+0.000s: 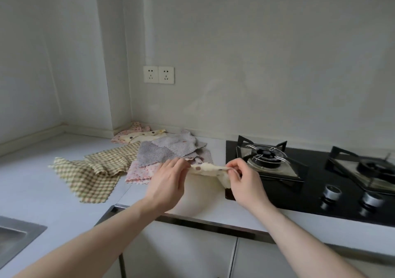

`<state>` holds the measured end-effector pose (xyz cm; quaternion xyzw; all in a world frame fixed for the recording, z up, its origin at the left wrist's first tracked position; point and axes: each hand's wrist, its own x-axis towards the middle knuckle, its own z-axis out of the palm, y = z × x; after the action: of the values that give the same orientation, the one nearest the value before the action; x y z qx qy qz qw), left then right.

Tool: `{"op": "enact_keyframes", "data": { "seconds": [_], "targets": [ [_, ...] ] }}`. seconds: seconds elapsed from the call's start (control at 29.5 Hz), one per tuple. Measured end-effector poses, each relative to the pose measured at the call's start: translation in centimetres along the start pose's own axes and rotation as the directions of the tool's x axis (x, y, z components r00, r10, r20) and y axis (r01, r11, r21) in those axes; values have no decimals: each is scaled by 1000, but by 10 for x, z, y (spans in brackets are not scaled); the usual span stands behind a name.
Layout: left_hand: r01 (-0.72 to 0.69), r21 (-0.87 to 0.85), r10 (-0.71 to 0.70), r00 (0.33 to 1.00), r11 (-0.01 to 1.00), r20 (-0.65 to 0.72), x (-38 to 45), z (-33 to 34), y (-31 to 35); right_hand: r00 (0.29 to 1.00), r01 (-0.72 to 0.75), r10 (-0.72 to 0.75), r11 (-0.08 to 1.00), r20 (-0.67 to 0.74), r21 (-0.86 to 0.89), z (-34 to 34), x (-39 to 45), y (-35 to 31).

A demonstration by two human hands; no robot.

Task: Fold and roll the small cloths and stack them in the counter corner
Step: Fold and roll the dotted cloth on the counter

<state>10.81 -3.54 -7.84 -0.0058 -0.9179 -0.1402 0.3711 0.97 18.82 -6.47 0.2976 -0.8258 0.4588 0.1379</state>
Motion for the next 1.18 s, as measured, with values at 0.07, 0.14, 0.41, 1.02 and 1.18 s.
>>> {"op": "enact_keyframes", "data": {
  "seconds": [0.07, 0.14, 0.41, 1.02, 1.18],
  "targets": [
    [-9, -1, 9, 1000, 1000, -4, 5, -19, 15, 1000, 21, -21, 1000, -7, -23, -19, -6, -16],
    [-28, 12, 28, 1000, 1000, 10, 10, -39, 27, 999, 33, -34, 999, -21, -38, -38, -10, -32],
    [-57, -55, 52, 995, 997, -86, 24, -123, 59, 995, 22, -20, 999, -99, 23, -106, -14, -85],
    [286, -1, -259, 869, 958, 421, 41, -112, 30, 995, -36, 51, 985, 80, -171, -90, 4, -60],
    [294, 92, -304, 845, 951, 440, 54, -91, 18, 987, -66, 94, 976, 129, -206, -71, 27, -44]
  ]
}}
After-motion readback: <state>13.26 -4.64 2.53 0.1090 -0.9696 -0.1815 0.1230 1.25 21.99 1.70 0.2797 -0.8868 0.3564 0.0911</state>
